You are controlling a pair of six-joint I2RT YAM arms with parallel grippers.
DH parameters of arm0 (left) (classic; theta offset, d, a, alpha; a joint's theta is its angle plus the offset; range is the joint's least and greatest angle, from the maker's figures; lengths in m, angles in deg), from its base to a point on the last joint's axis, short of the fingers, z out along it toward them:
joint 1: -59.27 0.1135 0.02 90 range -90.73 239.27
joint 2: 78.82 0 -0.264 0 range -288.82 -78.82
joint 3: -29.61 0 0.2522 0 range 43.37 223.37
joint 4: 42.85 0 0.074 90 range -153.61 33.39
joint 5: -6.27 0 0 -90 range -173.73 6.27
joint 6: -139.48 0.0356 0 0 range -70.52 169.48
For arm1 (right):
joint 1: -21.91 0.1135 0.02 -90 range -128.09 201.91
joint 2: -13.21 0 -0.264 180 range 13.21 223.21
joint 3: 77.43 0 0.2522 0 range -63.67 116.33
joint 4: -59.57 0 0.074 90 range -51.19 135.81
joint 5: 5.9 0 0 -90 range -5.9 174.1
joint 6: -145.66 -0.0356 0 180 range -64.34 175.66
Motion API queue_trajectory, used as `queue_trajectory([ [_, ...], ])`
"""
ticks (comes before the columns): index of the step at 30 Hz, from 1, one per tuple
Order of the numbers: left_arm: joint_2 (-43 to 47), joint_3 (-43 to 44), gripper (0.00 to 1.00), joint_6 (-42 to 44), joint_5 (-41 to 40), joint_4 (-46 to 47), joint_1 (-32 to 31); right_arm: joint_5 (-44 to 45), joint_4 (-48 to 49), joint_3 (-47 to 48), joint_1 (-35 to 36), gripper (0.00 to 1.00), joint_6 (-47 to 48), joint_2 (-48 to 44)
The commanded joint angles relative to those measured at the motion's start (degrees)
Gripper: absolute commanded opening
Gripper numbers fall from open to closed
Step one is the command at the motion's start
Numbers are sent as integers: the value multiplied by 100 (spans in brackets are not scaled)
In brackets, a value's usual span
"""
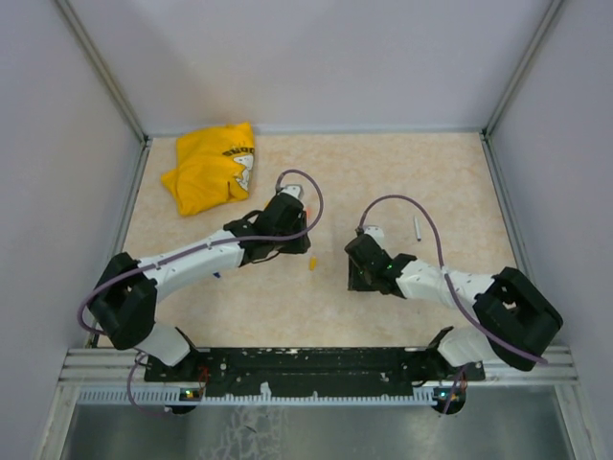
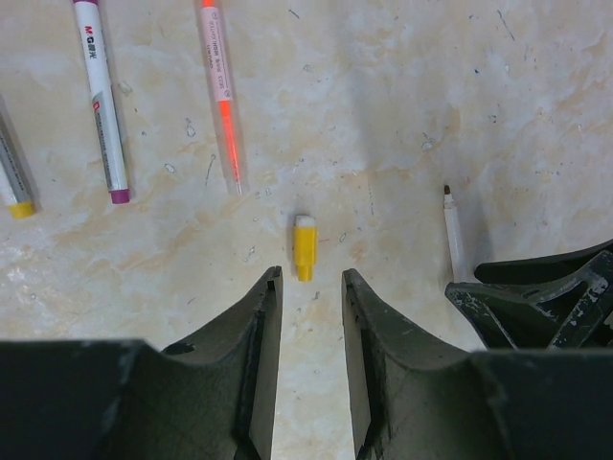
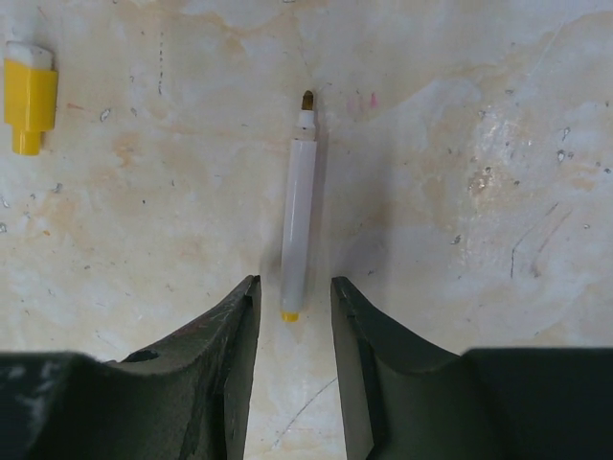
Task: Insert the pens into the pen caps
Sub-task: Pick up the pen from the center of the board.
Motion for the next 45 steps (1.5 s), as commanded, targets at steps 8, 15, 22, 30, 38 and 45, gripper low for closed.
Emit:
queue_trajectory([
  [8,306,-209,37,0,-96,230,-13,320,-418,476,316,30,-1,474],
  [15,451,-346,37,-64,-181,282,-7,602,-761,602,497,25,-8,669],
  [22,629,-494,37,-150,-263,373,-4,875,-1016,621,568,11,-18,699],
  [30,1379,-1104,45,-270,-223,1074,-4,874,-545,341,567,1,-22,-244],
  [38,2167,-1589,55,-304,-95,1943,-4,302,1185,-412,563,0,-129,-1652],
  [45,2480,-1814,64,-207,233,2716,-4,-173,2779,-722,563,0,-217,-2089],
])
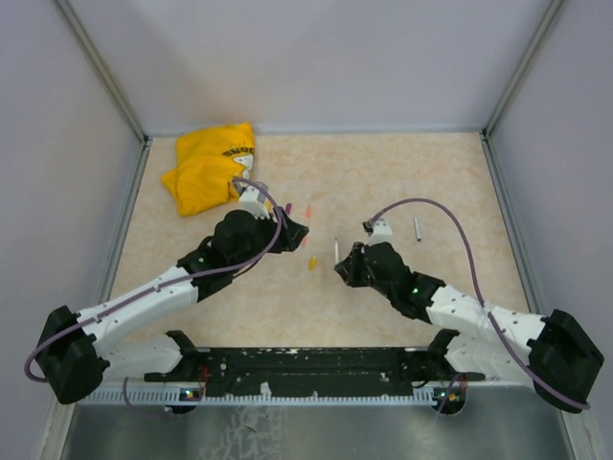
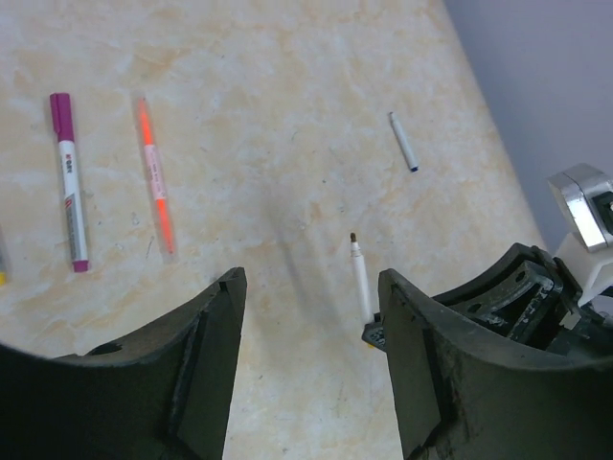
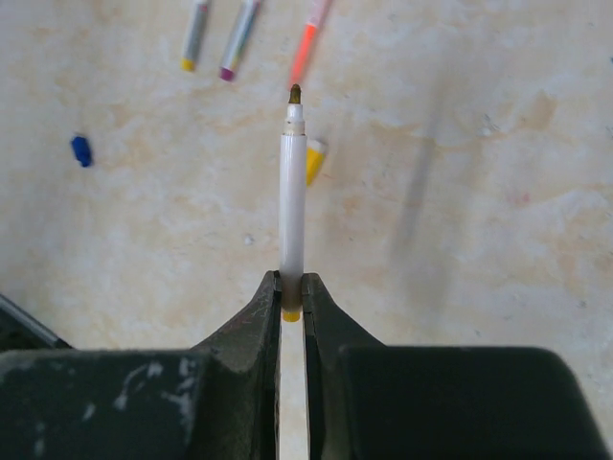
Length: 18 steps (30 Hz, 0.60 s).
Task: Insert the pens into the pen caps
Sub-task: Pick up the pen from the center of the board.
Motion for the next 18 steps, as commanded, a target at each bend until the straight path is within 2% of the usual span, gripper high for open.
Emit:
queue_trajectory([
  [1,128,-87,64,58,335,748,-2,-287,1521,-18,39,0,-154,-258],
  [9,-1,-35,66,-39,602,908,-4,-555,2560,-88,37,0,-273,-319],
  [18,-103,-43,64,-101,923,1097,-4,-844,2848,16,44,0,-267,-121],
])
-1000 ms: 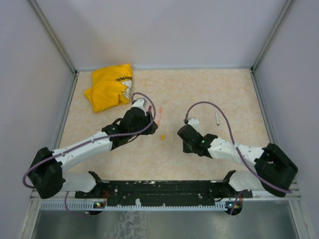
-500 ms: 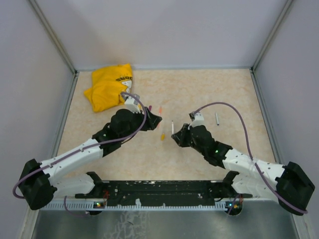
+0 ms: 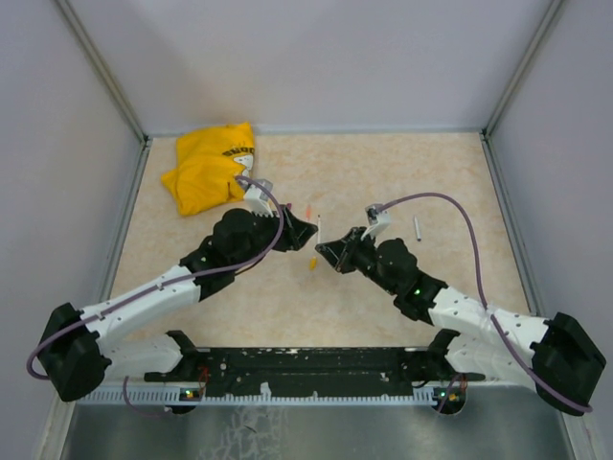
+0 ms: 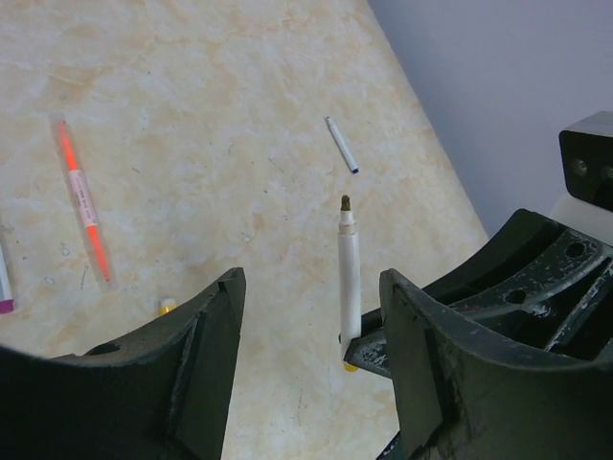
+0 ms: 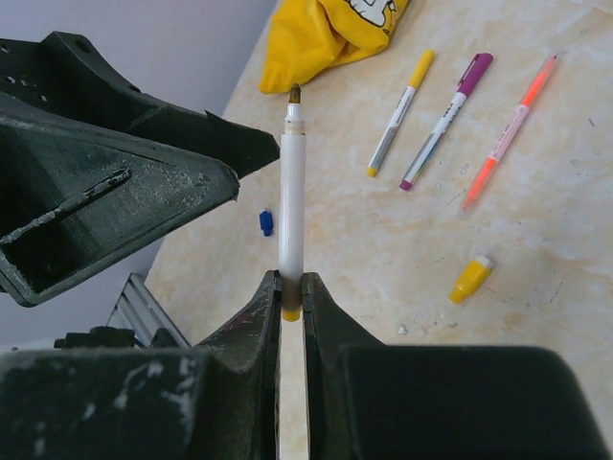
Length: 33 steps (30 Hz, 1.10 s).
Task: Insert the pens into the pen caps
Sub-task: Pick up the pen from the center of the board.
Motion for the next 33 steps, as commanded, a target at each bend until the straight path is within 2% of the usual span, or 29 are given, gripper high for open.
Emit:
queue_trajectory([
  [1,-63,-9,63,-54,316,379,-2,-147,593,111,42,0,-41,100],
  [6,-141,-4,61,-82,429,397,-4,-254,760,145,41,0,-28,137],
  [14,-290,13,50,-108,668,515,-4,-227,845,122,37,0,33,75],
  [23,-433,19,42,-88,807,572,-4,200,845,168,38,0,370,117],
  [29,-448,-10,26,-89,893,644,-3,282,893,275,38,0,567,152],
  [33,-439,2,22,-62,896,653,-3,189,990,248,36,0,580,171],
])
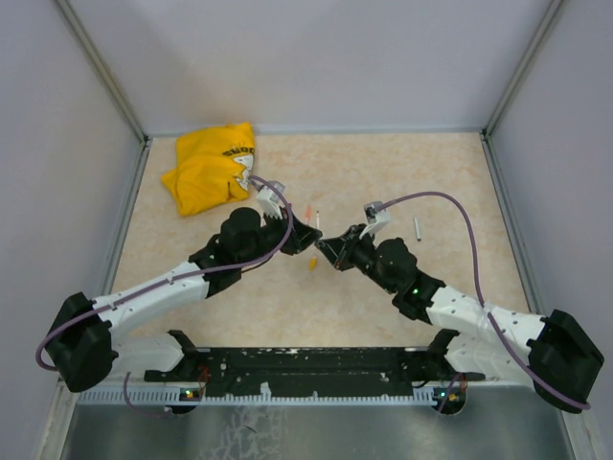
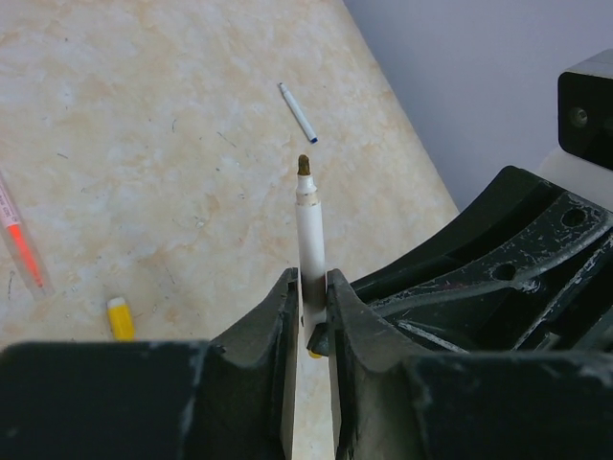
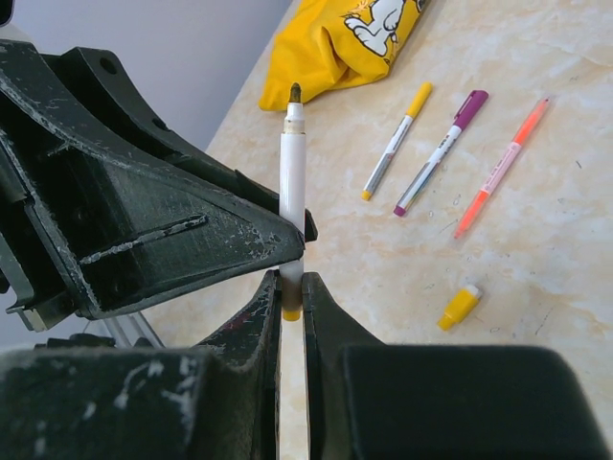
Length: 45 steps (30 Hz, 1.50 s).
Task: Insert the pens into the pen caps
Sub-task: Pick up the pen from the center of the board.
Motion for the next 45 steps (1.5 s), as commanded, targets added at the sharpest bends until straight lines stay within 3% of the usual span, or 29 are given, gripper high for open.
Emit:
queue_trajectory([
  [1,-20,8,20,51,75,194,-4,101,594,232,37,0,173,29],
  [12,-66,43,25,26,91,200,-4,-356,1083,89,41,0,198,73],
  [18,-12,-6,8,46,49,230,-4,-322,1003,73,36,0,206,58],
  [21,-9,20,0,111,13,164,-4,-281,914,79,43,11,206,34],
  [24,-3,77,0,199,-72,1,-4,-216,745,94,41,24,222,-5],
  [29,91,117,0,399,-369,-211,-4,-62,320,132,43,33,315,-106],
  [36,151,235,0,574,-735,-691,163,397,-991,484,39,34,287,50],
  [45,401,138,0,634,-339,-1016,971,688,-2348,1420,39,36,-230,1382],
])
